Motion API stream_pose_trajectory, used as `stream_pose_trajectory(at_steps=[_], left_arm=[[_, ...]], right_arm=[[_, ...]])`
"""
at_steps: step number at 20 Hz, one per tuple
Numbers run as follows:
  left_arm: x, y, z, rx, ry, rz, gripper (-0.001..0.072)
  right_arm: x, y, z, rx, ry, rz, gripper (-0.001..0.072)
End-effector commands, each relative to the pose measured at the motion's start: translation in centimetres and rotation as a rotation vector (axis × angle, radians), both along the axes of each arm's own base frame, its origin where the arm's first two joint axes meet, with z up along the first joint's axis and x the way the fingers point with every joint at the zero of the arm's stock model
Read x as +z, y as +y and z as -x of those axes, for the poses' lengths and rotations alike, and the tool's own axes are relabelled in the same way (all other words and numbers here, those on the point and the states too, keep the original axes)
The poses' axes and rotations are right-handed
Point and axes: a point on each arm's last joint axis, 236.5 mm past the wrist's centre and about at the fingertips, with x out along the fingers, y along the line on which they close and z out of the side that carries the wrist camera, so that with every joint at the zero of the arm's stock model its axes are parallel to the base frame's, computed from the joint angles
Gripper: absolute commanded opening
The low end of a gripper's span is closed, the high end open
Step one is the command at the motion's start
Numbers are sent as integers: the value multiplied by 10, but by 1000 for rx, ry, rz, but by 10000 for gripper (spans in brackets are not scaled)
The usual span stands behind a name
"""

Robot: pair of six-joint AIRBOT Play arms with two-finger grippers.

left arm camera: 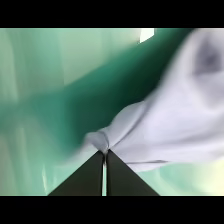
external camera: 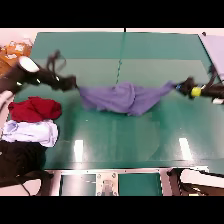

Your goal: Fold the shirts.

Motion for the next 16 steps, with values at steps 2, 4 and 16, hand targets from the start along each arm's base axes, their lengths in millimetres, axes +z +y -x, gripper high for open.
stream_pose_trajectory(at_steps=[2, 4, 16], left_arm=[[210, 3, 7, -19, -501, 8, 21], [290, 4, 40, -24, -687, 16, 21], [358, 23, 126, -32, -885, -81, 22]], right_arm=[[227, 18, 3, 33, -527, 111, 17], [318, 19, 31, -36, -731, 228, 17], [473, -2, 133, -410, -1138, 552, 17]])
